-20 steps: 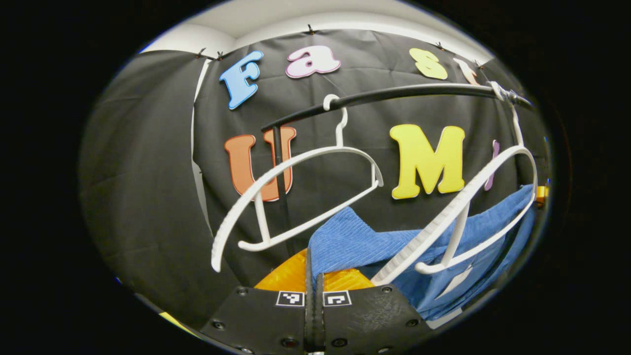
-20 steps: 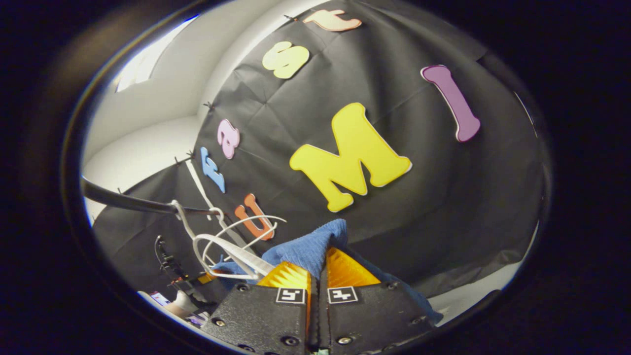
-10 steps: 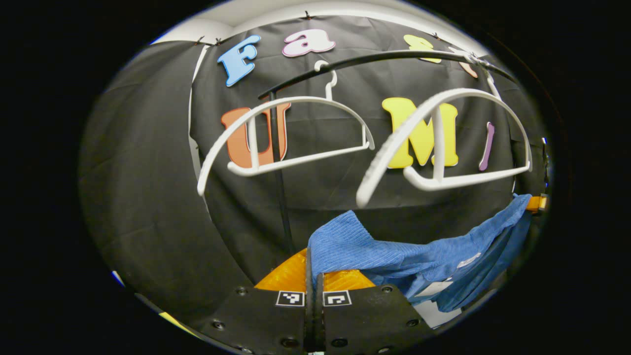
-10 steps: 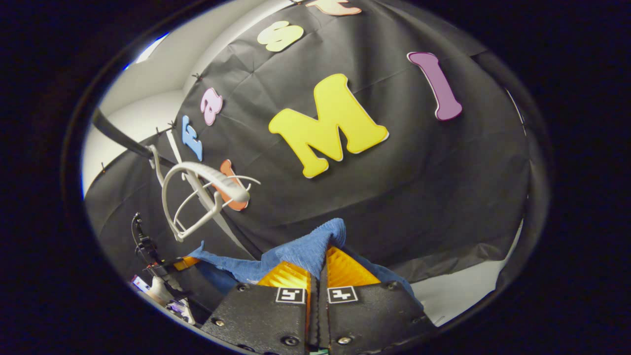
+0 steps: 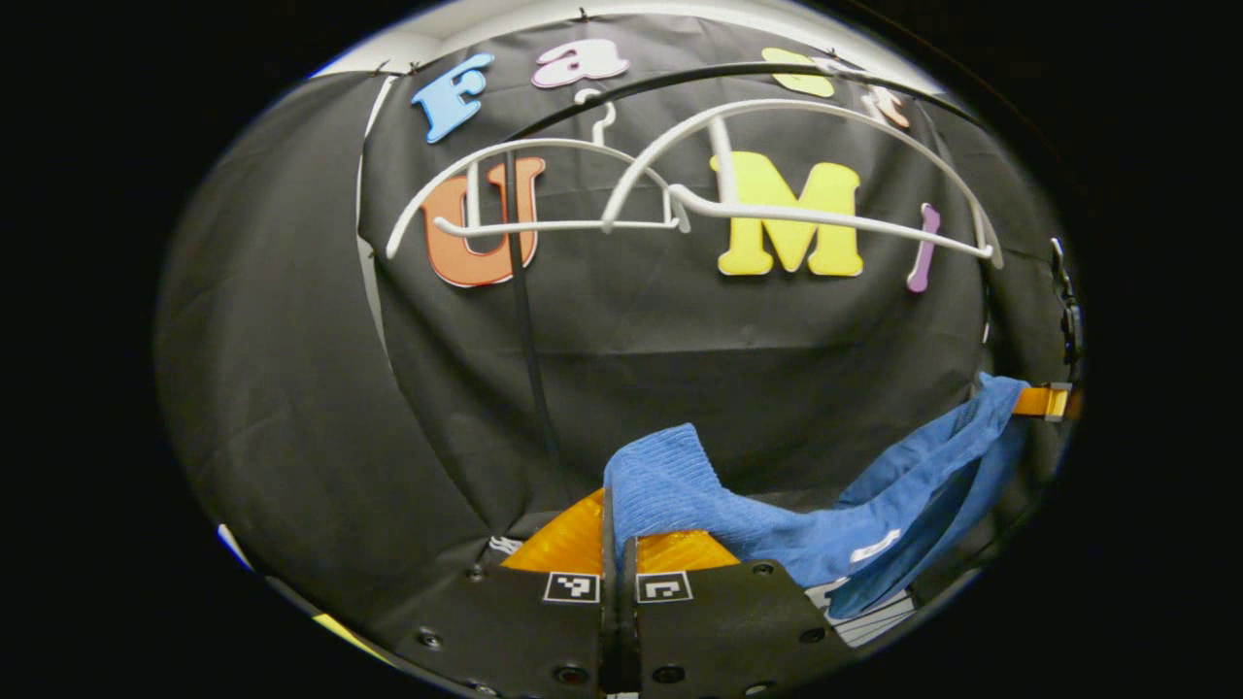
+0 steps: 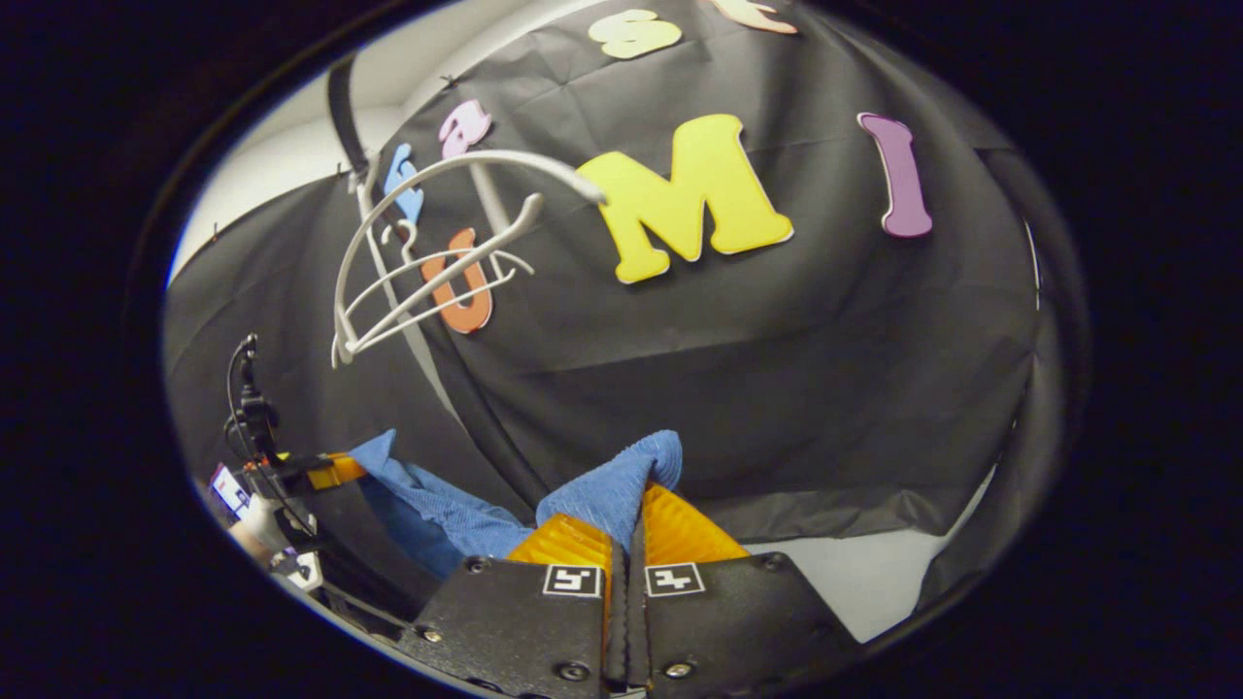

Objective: Grasp the clothes on the hanger with both hands and then place them into the laundry hamper below.

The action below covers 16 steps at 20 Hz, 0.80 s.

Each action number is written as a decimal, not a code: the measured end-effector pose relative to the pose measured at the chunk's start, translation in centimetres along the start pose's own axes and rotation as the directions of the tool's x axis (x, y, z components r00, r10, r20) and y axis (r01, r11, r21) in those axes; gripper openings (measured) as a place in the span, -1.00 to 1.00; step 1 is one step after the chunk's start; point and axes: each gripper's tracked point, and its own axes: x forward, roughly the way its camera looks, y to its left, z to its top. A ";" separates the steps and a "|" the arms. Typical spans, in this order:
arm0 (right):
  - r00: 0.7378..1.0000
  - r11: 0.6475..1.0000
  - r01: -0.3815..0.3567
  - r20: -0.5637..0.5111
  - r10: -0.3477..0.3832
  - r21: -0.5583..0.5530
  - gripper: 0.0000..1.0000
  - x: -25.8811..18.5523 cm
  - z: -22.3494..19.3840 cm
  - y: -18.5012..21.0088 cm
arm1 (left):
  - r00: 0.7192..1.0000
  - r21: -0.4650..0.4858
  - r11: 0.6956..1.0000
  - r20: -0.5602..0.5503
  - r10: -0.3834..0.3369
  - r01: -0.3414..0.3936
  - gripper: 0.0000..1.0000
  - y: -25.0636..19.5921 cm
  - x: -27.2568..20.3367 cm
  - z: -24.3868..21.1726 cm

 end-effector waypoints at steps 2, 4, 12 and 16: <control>1.000 0.998 -0.014 -0.018 0.013 -0.055 -0.93 -0.6 -1.1 2.2 | 0.999 0.015 0.999 0.002 -0.041 0.041 -1.00 -1.9 -1.4 -0.1; 0.999 0.994 -0.037 -0.028 0.034 -0.105 -0.93 -1.1 -1.5 4.8 | 0.997 0.027 0.996 0.005 -0.080 0.080 -1.00 -3.5 -2.8 0.2; 0.990 0.956 -0.130 0.017 0.139 -0.261 -0.94 -3.7 1.0 16.2 | 0.977 0.090 0.977 0.075 -0.201 0.194 -1.00 -7.1 -8.8 4.4; 0.988 0.950 -0.138 0.029 0.152 -0.279 -0.92 -3.4 1.3 20.0 | 0.977 0.092 0.978 0.082 -0.195 0.187 -1.00 -6.6 -10.6 5.0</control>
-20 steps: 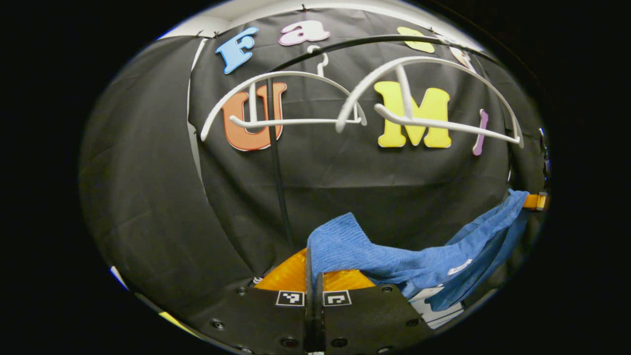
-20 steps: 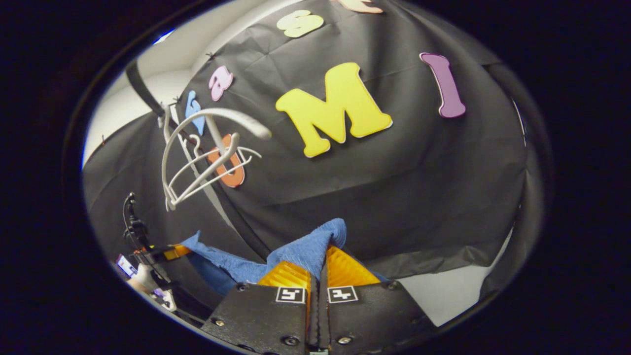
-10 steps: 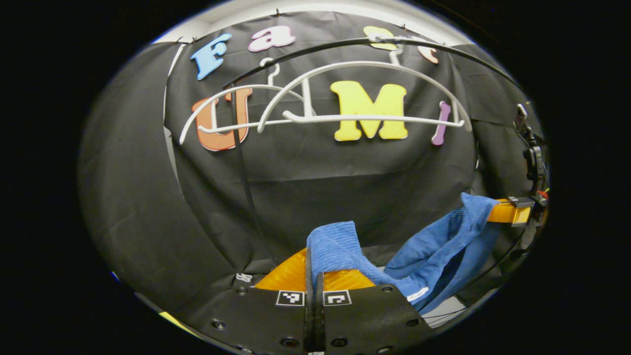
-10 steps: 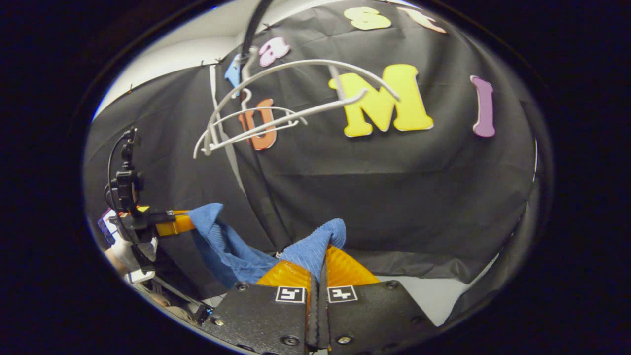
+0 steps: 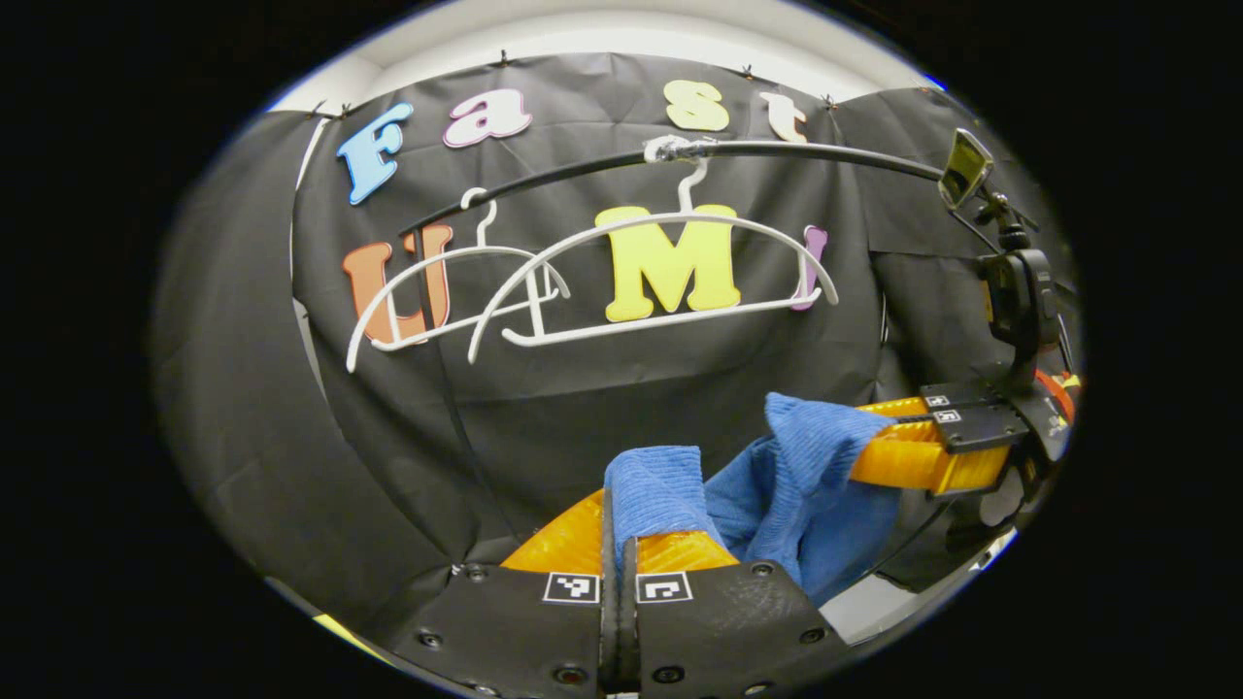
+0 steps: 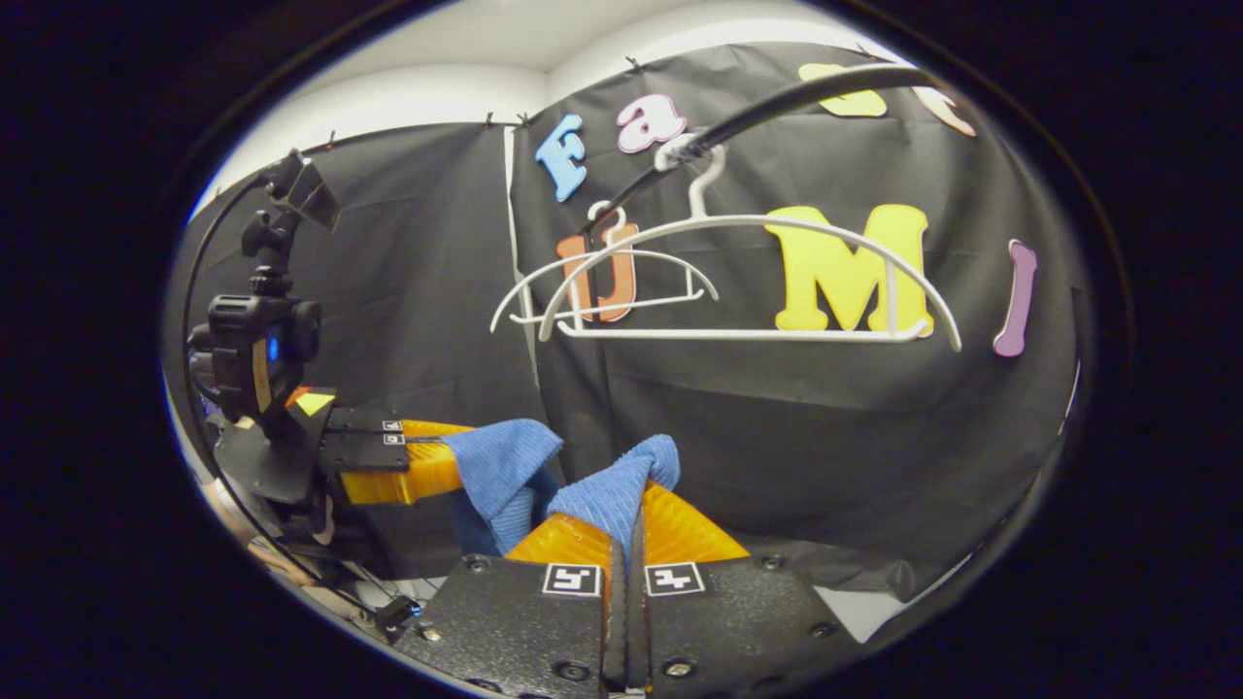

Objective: Grasp the clothes on the hanger with both hands and then place them into the laundry hamper below.

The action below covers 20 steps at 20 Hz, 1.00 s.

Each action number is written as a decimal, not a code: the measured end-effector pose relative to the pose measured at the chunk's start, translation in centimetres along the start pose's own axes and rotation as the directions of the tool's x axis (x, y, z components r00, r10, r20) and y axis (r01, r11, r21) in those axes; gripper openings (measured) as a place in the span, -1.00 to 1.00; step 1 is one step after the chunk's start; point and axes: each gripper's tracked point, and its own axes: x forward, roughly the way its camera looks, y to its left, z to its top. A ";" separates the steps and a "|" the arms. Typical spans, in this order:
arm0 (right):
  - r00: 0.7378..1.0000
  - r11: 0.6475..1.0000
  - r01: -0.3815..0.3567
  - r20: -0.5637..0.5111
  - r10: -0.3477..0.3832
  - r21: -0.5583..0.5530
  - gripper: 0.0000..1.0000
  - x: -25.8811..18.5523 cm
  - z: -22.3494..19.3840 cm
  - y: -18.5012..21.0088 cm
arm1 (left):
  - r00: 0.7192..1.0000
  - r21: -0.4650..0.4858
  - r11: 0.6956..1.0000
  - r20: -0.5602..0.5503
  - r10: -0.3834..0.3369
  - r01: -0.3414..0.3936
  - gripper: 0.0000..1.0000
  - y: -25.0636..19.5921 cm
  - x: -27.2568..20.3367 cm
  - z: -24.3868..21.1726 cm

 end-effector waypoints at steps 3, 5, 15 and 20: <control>0.999 1.000 0.021 -0.031 -0.020 0.010 -0.92 1.1 -1.5 1.5 | 1.000 -0.044 0.999 -0.019 0.010 -0.011 -1.00 -0.1 -0.4 -1.8; 0.997 0.999 0.035 -0.066 -0.034 0.018 -0.92 1.8 -3.4 2.0 | 0.999 -0.065 0.998 -0.049 0.013 -0.016 -1.00 -0.2 -0.1 -3.7; 0.923 0.984 0.138 -0.376 -0.086 0.113 -0.92 5.4 -17.6 0.2 | 0.949 -0.119 0.993 -0.313 -0.042 0.005 -1.00 -3.6 4.1 -18.0; 0.844 0.971 0.202 -0.525 -0.108 0.125 -0.92 8.0 -22.5 -1.3 | 0.882 -0.158 0.987 -0.468 -0.058 -0.019 -0.99 -3.3 5.6 -24.2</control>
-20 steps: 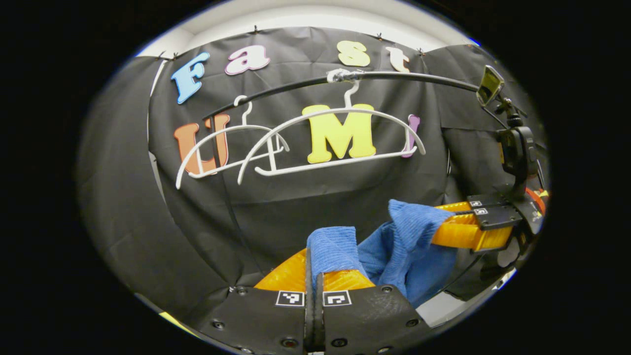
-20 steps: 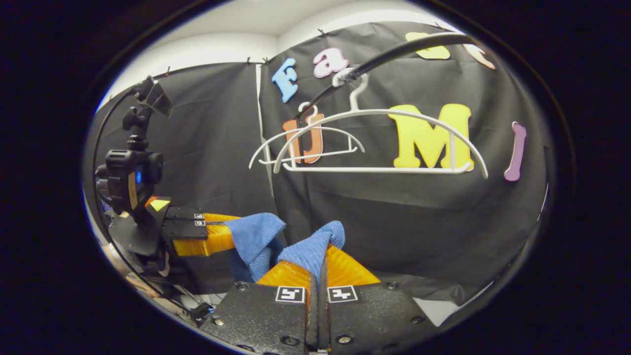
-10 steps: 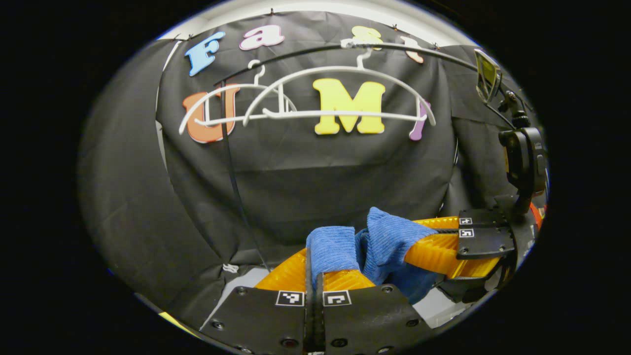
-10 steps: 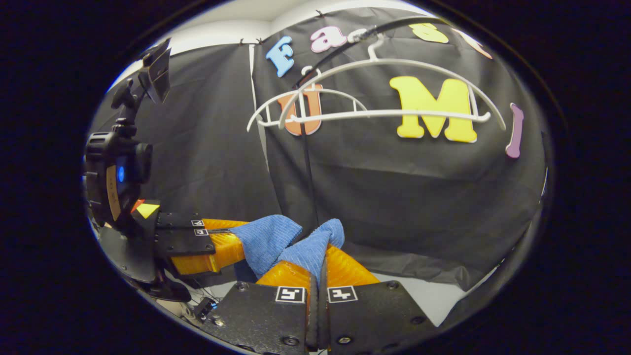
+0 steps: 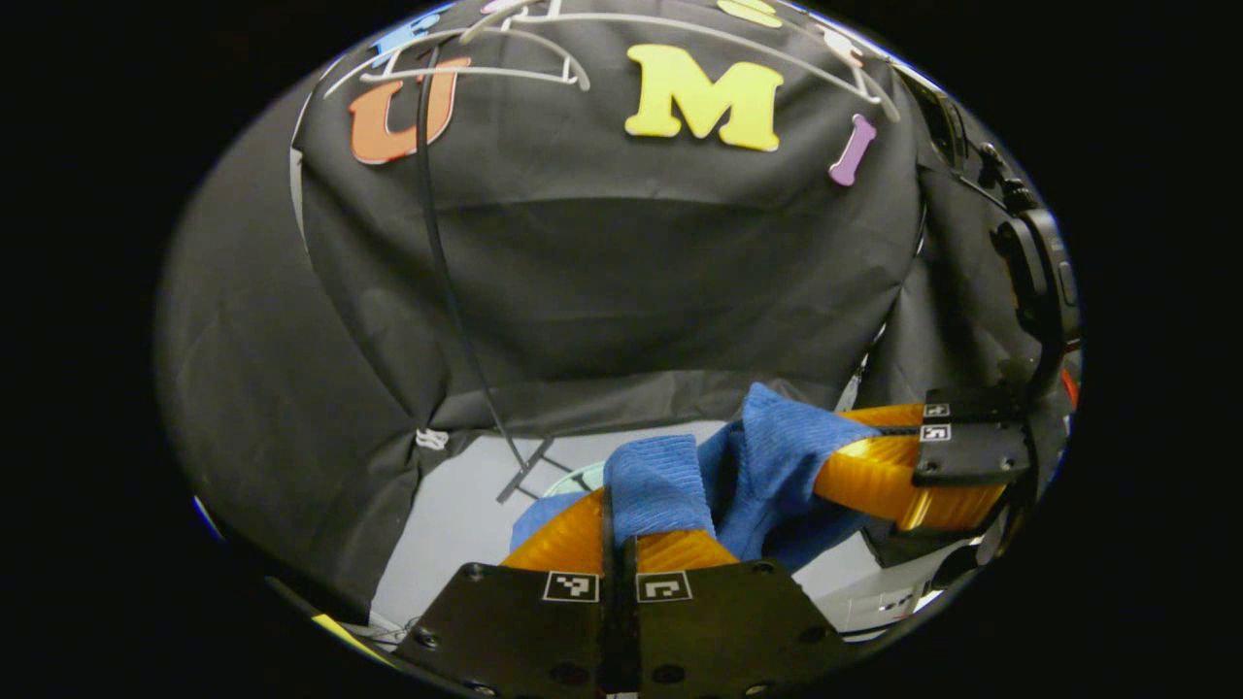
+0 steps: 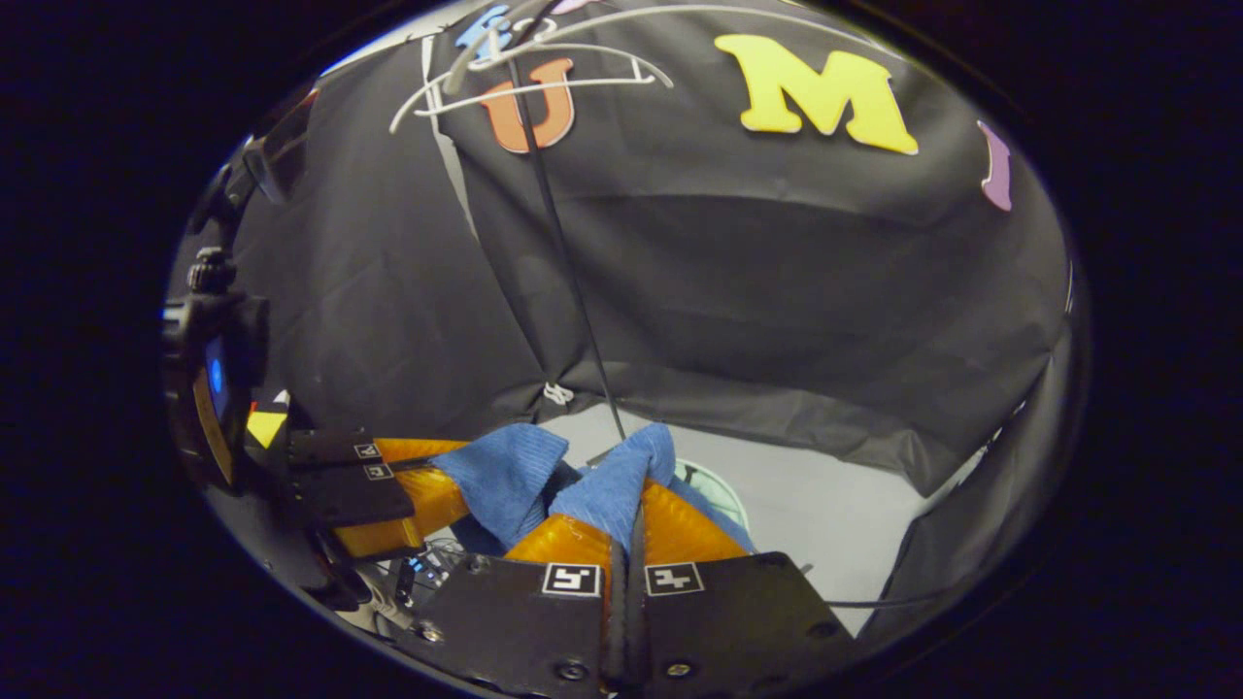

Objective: Grasp the clothes on the hanger with both hands and then place them into the laundry hamper below.

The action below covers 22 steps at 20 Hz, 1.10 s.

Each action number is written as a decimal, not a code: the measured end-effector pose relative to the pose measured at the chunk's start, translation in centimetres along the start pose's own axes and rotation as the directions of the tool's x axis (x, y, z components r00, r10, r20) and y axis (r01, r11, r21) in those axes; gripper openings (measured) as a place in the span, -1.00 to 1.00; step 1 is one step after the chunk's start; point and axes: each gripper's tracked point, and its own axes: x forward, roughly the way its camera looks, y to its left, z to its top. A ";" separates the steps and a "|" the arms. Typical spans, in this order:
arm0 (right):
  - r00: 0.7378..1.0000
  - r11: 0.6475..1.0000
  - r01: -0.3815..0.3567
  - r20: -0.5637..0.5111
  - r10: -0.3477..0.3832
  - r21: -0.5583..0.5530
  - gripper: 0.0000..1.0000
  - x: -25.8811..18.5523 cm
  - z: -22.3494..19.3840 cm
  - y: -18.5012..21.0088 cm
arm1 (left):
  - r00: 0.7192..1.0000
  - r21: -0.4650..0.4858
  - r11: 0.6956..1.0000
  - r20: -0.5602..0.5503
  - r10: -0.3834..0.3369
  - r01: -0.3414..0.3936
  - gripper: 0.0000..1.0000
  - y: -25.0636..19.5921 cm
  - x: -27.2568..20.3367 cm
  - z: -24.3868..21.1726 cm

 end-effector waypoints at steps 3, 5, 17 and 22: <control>0.994 0.999 0.043 -0.103 -0.044 -0.012 -0.92 1.1 -1.8 -0.6 | 0.995 -0.002 1.000 -0.099 0.022 -0.023 -0.92 1.7 2.2 -2.7; 0.987 0.998 0.062 -0.150 -0.064 -0.015 -0.92 1.6 -2.6 -0.8 | 0.989 0.002 0.999 -0.146 0.038 -0.038 -1.00 2.3 3.2 -3.4; 0.970 0.994 0.097 -0.219 -0.108 -0.059 -0.03 1.8 -1.7 -1.9 | 0.978 0.018 1.000 -0.209 0.018 -0.015 -0.32 3.2 5.7 -5.9; 0.966 0.993 0.115 -0.228 -0.121 -0.040 0.42 1.9 -2.7 -2.2 | 0.978 0.038 0.998 -0.203 0.047 -0.040 0.93 4.2 5.4 -6.0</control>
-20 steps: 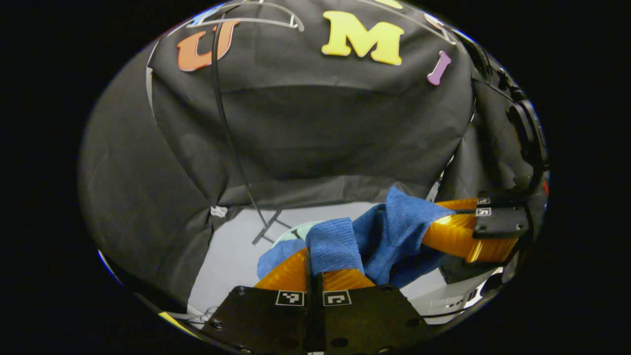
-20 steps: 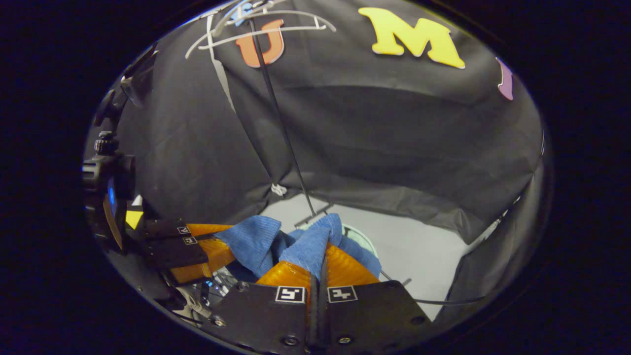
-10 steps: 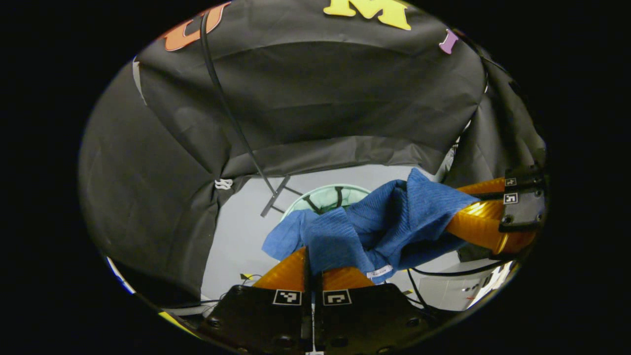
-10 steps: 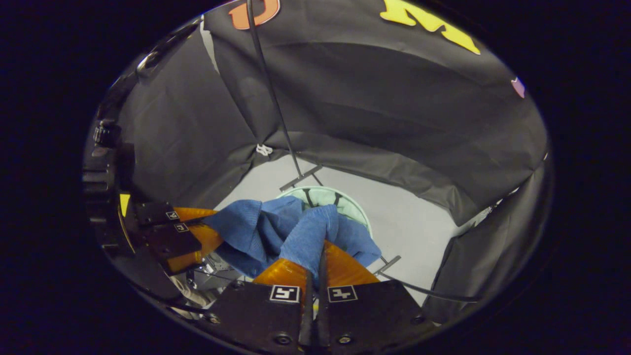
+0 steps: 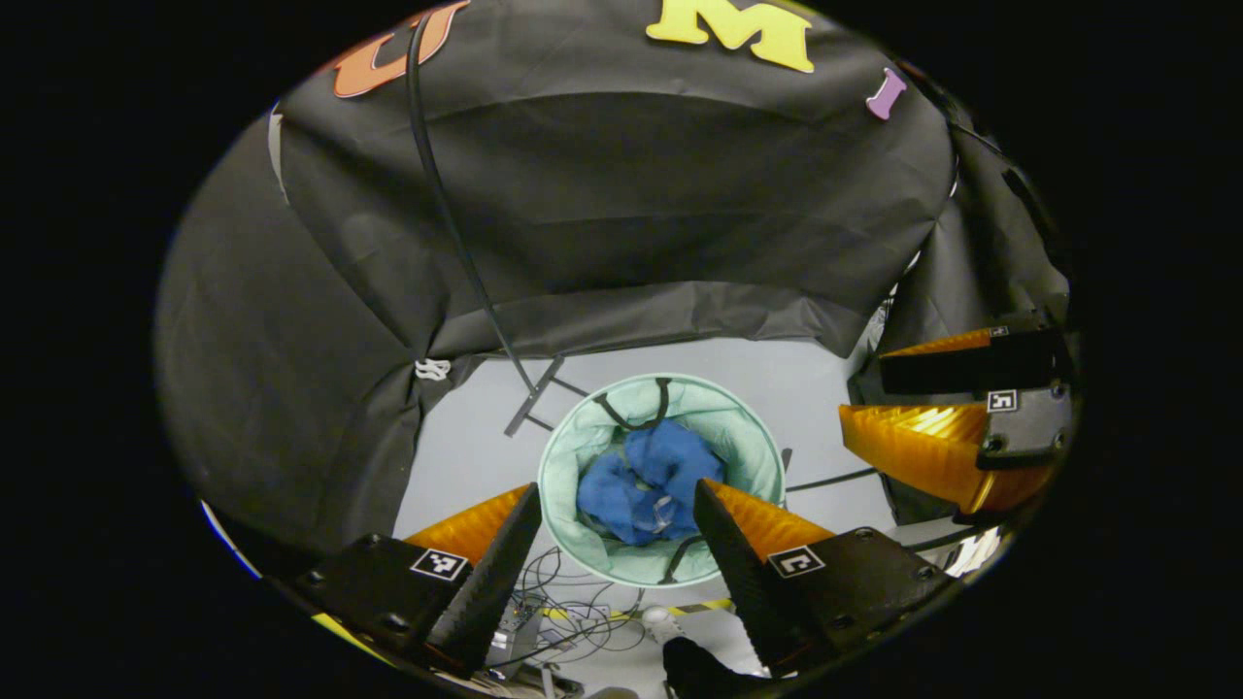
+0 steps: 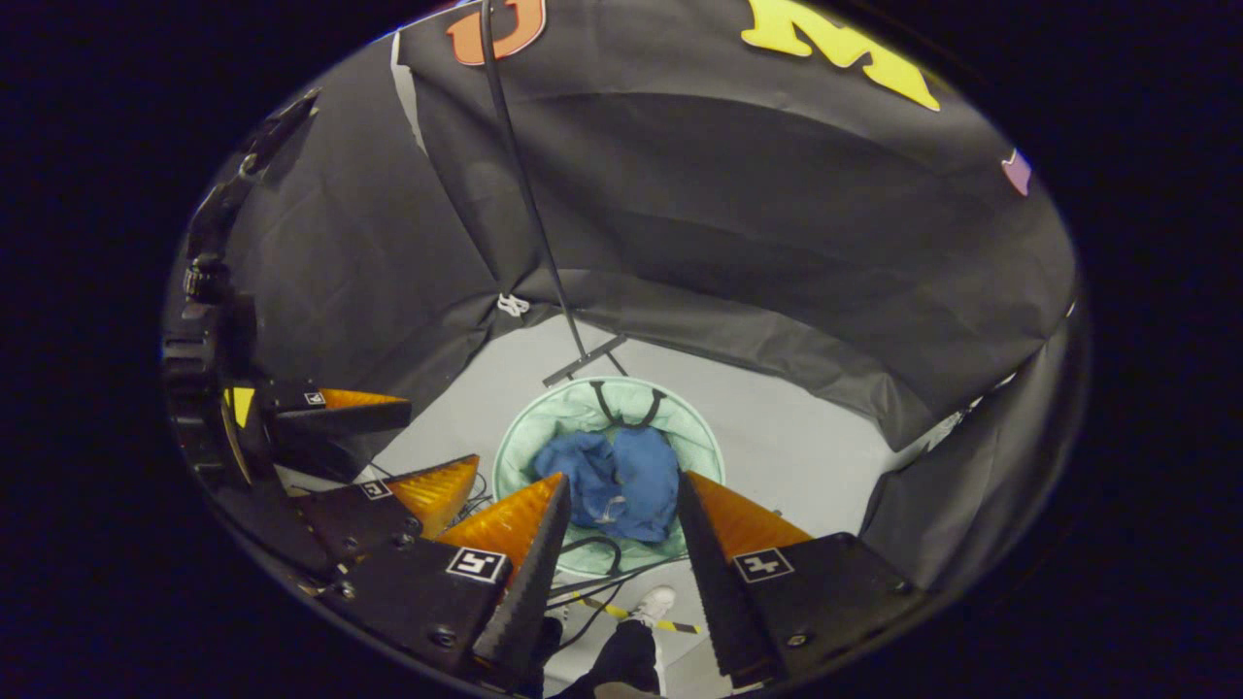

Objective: Grasp the clothes on the hanger with both hands and then place them into the laundry hamper below.

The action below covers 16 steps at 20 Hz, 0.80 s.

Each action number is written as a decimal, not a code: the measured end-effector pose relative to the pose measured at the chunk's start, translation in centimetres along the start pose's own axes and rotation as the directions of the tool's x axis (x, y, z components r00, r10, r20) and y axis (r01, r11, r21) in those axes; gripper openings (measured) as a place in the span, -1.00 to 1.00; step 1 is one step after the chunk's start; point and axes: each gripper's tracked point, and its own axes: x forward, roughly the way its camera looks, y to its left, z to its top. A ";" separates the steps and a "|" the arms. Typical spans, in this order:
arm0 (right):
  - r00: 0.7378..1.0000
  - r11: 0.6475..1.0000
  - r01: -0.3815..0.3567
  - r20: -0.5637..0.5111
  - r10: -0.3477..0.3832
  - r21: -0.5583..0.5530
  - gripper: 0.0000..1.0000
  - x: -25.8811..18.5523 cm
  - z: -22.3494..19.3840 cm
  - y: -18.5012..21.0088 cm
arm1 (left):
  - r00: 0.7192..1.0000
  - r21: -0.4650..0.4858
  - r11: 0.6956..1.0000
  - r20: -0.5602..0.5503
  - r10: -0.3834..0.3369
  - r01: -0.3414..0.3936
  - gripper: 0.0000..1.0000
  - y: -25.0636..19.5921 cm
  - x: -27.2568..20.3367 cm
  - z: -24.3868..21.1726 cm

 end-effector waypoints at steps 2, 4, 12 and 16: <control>1.000 1.000 0.007 0.002 -0.007 0.003 0.47 0.1 0.0 -0.3 | 1.000 -0.007 1.000 0.003 0.001 -0.001 0.93 0.0 0.0 -0.3; 1.000 1.000 0.020 0.007 -0.020 0.000 0.48 0.1 -0.8 -0.6 | 1.000 -0.018 1.000 0.005 0.006 -0.006 1.00 0.1 -0.3 -0.1; 0.998 0.998 0.051 0.046 -0.052 0.026 0.62 -1.8 -1.1 -0.8 | 0.999 -0.010 1.000 0.030 0.025 -0.024 0.96 1.0 -1.4 -1.0; 0.991 0.996 0.068 0.108 -0.075 0.061 0.56 -4.9 -0.4 -0.9 | 0.993 -0.009 0.999 0.112 0.032 -0.031 0.94 1.5 -4.3 0.4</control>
